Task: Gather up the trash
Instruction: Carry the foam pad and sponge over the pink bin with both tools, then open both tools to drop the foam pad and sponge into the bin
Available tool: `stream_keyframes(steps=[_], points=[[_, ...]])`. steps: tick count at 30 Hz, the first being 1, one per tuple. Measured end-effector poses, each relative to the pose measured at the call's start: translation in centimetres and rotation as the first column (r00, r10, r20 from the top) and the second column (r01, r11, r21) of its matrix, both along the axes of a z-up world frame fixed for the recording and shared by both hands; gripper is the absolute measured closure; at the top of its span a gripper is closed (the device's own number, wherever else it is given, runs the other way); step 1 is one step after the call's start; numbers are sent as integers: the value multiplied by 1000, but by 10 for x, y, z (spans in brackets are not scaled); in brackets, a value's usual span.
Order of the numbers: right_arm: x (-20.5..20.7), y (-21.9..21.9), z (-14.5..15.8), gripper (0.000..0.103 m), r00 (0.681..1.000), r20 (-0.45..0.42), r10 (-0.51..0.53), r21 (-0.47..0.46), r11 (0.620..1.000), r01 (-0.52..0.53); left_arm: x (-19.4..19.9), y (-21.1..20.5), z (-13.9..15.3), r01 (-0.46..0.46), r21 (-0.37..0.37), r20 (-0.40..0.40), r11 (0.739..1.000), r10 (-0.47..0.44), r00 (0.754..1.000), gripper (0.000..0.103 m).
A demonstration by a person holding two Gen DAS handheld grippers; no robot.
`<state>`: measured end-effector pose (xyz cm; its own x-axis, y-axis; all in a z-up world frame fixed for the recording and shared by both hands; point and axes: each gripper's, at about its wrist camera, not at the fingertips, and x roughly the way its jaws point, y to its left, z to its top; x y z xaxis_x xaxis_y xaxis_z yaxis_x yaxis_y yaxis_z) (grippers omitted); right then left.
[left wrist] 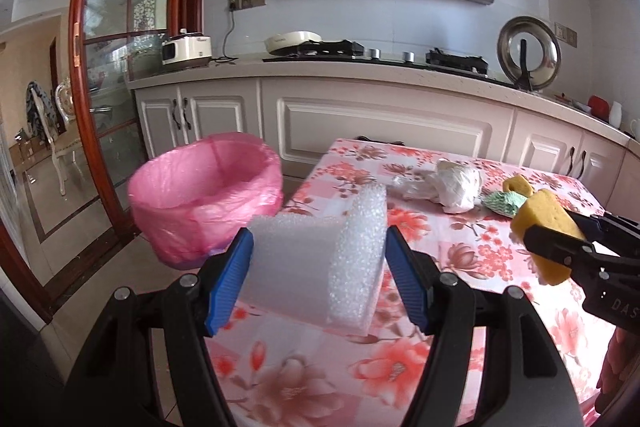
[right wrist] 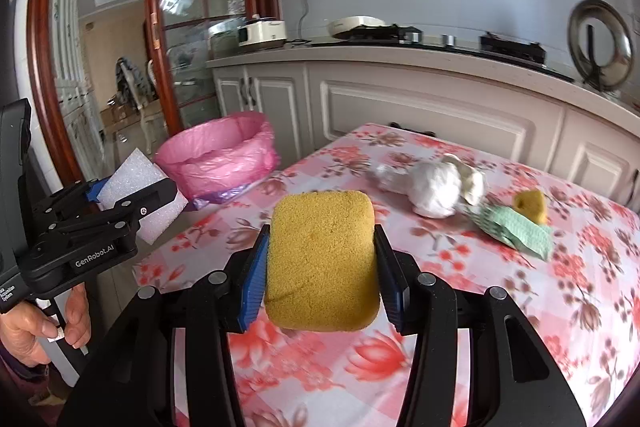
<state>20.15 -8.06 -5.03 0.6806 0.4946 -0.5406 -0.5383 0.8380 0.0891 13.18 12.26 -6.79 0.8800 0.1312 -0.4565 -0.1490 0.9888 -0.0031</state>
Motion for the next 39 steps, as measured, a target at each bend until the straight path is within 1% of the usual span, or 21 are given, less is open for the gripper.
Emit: stream_keyframes(steps=[9, 17, 21, 23, 27, 31, 34, 36, 37, 38, 39], points=[[34, 57, 10, 56, 994, 21, 110, 3, 994, -110, 4, 44, 12, -87, 11, 23, 996, 87, 996, 38], [80, 120, 18, 56, 978, 28, 209, 15, 978, -209, 26, 87, 23, -171, 17, 36, 985, 170, 985, 37], [118, 158, 21, 56, 962, -11, 271, 66, 961, -270, 54, 123, 24, -185, 19, 23, 983, 184, 983, 37], [130, 174, 22, 56, 958, -8, 287, 68, 956, -285, 68, 138, 25, -176, 19, 21, 984, 176, 984, 37], [157, 212, 19, 56, 945, -16, 328, 74, 942, -326, 102, 169, 28, -181, 51, 25, 982, 180, 983, 37], [178, 242, 12, 55, 934, -23, 356, 68, 933, -354, 131, 198, 24, -214, 42, 19, 976, 214, 977, 37], [194, 256, 6, 55, 929, -30, 370, 75, 927, -367, 149, 219, 18, -230, 28, 9, 973, 230, 973, 36], [204, 264, 1, 51, 924, -40, 381, 80, 923, -378, 158, 227, 13, -230, 26, 11, 973, 230, 973, 35], [209, 266, -2, 40, 923, -45, 382, 80, 923, -377, 163, 232, 11, -227, 25, 12, 974, 227, 974, 34], [212, 266, -4, 30, 925, -48, 378, 86, 924, -373, 166, 235, 9, -225, 23, 10, 974, 225, 974, 27], [215, 263, -6, 30, 925, -49, 378, 101, 923, -371, 169, 238, 7, -231, 22, 9, 973, 230, 973, 19]])
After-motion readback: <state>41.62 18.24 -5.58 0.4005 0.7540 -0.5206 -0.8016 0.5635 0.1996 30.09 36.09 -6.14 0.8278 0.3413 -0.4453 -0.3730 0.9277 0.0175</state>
